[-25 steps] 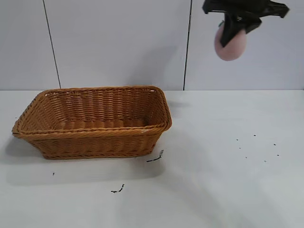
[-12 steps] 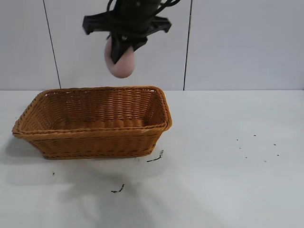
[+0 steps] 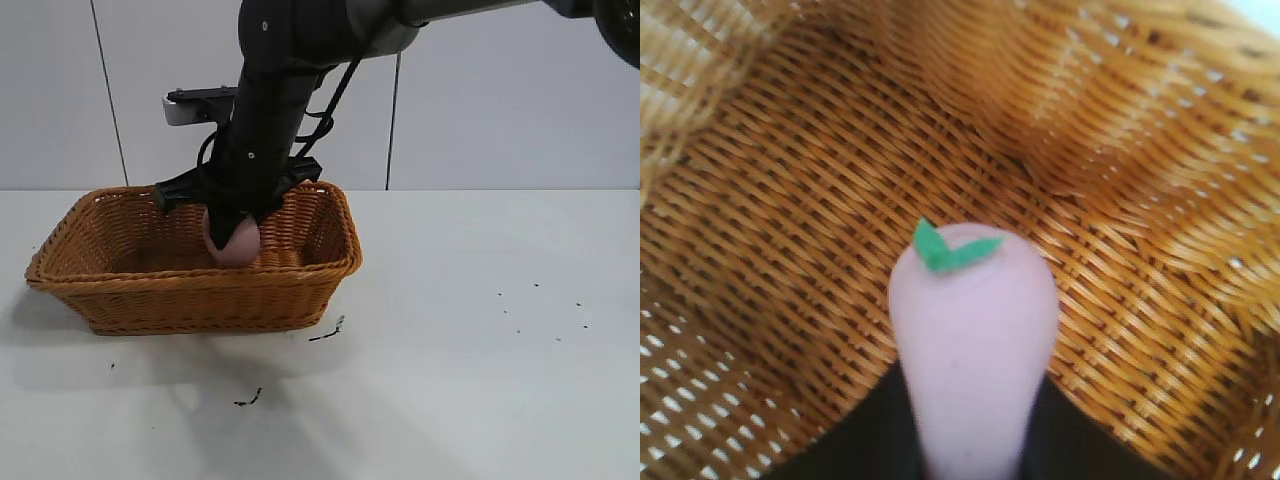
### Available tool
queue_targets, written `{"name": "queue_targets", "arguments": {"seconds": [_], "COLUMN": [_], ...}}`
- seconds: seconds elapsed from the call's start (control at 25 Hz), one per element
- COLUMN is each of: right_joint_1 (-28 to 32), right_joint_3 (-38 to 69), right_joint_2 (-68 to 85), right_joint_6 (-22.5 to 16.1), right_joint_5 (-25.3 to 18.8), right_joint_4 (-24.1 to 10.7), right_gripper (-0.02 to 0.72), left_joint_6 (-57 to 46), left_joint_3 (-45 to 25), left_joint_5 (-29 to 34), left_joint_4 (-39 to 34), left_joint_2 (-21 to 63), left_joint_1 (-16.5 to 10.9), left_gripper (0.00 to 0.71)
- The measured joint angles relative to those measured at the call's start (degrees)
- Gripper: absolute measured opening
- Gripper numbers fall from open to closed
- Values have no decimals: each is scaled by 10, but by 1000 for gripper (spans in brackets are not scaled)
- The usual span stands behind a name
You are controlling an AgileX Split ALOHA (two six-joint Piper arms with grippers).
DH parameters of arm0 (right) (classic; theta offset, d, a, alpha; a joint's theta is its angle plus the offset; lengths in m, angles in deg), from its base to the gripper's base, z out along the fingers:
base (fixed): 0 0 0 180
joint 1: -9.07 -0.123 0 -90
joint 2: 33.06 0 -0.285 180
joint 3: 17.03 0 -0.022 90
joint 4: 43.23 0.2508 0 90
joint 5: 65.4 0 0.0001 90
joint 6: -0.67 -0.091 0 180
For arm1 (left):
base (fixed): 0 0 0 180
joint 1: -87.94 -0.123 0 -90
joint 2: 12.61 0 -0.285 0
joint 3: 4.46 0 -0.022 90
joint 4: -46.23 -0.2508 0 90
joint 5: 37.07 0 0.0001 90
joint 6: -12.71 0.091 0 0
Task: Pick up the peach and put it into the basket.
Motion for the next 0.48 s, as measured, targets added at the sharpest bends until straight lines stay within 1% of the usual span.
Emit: {"name": "queue_targets", "arguments": {"seconds": [0.04,0.08,0.12,0.16,0.32,0.48], "right_joint_1": [0,0,0,0,0,0], "right_joint_3": [0,0,0,0,0,0], "right_joint_2": [0,0,0,0,7,42], "right_joint_6": [0,0,0,0,1,2], "right_joint_5": [0,0,-2,-4,-23,-30], "right_joint_4": [-1,-2,-3,-3,-4,-4], "right_gripper": [527,587,630,656,689,689], "left_joint_6": [0,0,0,0,0,0], "left_joint_3": [0,0,0,0,0,0], "left_joint_5": [0,0,0,0,0,0], "left_joint_4": [0,0,0,0,0,0], "left_joint_2": [0,0,0,0,0,0], "left_joint_1": [0,0,0,0,0,0], "left_gripper": [692,692,692,692,692,692]}}
